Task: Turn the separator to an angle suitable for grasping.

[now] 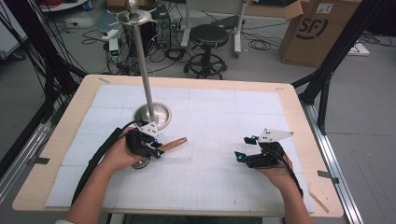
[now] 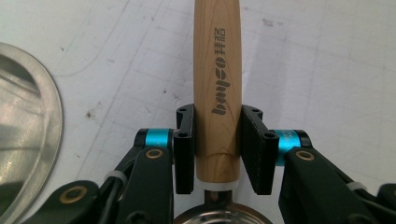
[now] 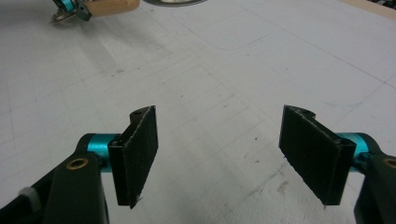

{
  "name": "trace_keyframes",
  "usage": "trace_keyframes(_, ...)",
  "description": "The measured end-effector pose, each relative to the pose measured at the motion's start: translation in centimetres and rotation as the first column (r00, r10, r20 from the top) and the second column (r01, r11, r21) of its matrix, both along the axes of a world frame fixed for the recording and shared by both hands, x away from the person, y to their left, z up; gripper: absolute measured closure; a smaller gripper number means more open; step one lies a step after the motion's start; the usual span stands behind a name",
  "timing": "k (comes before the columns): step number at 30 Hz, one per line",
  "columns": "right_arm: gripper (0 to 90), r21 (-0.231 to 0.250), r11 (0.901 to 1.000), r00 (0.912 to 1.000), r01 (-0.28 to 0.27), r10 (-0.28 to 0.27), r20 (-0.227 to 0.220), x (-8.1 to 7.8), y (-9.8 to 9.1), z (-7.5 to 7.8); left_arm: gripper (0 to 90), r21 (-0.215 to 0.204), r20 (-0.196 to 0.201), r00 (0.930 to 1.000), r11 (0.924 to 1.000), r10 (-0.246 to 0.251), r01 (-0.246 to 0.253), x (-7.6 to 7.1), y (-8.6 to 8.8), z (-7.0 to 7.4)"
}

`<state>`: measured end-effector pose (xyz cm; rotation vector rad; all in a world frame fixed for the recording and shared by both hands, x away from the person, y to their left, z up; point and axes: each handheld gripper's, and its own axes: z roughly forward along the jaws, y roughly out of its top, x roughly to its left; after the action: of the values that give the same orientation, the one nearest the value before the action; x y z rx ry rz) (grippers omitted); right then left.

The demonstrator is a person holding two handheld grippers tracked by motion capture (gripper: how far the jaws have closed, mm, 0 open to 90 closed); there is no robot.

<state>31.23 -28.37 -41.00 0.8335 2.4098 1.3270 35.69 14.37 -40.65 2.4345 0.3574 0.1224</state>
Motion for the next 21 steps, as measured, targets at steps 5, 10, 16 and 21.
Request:
trace_keyframes(5, 27.2, 0.001, 1.0, 1.0, -0.001, 0.001, -0.001, 0.0, 0.0, 0.0, 68.4, -0.043, 0.014, 0.9998, 0.999, -0.011, 0.011, -0.2, 0.2, 0.7)
trace_keyframes(10, 27.1, 0.001, 1.0, 1.0, -0.005, 0.005, 0.002, 0.0, 0.0, 0.0, 68.4, -0.089, 0.03, 0.9995, 0.9959, -0.012, 0.015, -0.3, 0.6, 1.3)
trace_keyframes(16, 27.1, 0.003, 1.0, 1.0, -0.006, 0.006, 0.005, 0.0, 0.0, 0.0, 68.4, -0.141, 0.033, 0.9994, 0.9898, -0.013, 0.017, -0.6, 1.0, 2.0)
trace_keyframes(21, 27.1, 0.004, 1.0, 1.0, -0.006, 0.006, 0.004, 0.0, 0.0, 0.0, 68.4, -0.181, 0.041, 0.999, 0.9831, -0.019, 0.026, -0.8, 1.0, 2.5)
